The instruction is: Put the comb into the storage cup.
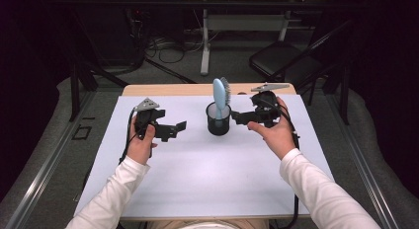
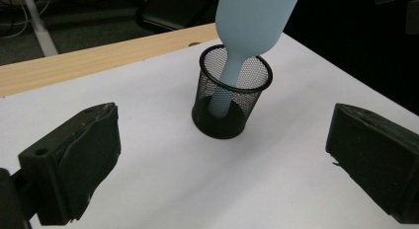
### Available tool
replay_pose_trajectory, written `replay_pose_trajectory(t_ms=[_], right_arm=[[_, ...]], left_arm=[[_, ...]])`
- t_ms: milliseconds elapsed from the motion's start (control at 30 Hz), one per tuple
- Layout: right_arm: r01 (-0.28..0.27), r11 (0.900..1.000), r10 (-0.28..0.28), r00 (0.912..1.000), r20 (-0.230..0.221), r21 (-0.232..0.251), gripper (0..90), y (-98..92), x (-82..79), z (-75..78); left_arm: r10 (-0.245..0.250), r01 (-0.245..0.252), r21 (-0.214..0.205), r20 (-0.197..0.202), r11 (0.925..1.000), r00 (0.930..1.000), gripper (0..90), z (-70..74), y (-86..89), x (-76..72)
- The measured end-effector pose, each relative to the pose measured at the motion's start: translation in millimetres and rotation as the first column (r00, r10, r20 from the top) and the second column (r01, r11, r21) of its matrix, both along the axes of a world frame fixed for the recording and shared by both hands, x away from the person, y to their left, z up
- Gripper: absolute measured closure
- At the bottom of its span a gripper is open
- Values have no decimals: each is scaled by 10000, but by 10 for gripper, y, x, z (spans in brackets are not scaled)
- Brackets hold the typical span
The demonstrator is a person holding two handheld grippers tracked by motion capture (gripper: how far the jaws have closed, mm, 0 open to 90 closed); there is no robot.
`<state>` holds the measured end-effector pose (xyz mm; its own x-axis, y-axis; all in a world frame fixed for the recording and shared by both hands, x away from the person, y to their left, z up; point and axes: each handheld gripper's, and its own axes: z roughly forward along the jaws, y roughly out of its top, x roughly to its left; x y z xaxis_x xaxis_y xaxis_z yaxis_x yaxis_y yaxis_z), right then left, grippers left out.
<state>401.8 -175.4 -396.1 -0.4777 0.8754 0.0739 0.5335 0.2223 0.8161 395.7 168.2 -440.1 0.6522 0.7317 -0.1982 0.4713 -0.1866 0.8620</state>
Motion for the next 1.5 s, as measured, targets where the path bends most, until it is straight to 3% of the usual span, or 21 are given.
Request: replay_pose_trajectory(t_ms=[333,633,1033,1233,1500], right_arm=[[75,9998,-74,10000,-50,172,0,-169,-197,-191],[43,9944,-35,10000,-76,1055,0,-362,-420,-374],[722,9932,-740,9971,166,908,0,-516,-587,-678],[986,9906,-1044,9928,584,948,0,-558,-626,-742],[1232,9859,-1303,9898,574,1132,0,-646,-637,-812]], left_arm=[[34,-32,-297,58,9996,10000,7,-32,188,-102],[-1,7,-519,119,9987,9999,8,-95,319,-202],[326,-311,-731,190,9968,9993,8,-212,474,-213],[421,-394,-738,356,9965,9985,9,-218,470,-217],[630,-601,-751,367,9954,9973,8,-270,489,-191]])
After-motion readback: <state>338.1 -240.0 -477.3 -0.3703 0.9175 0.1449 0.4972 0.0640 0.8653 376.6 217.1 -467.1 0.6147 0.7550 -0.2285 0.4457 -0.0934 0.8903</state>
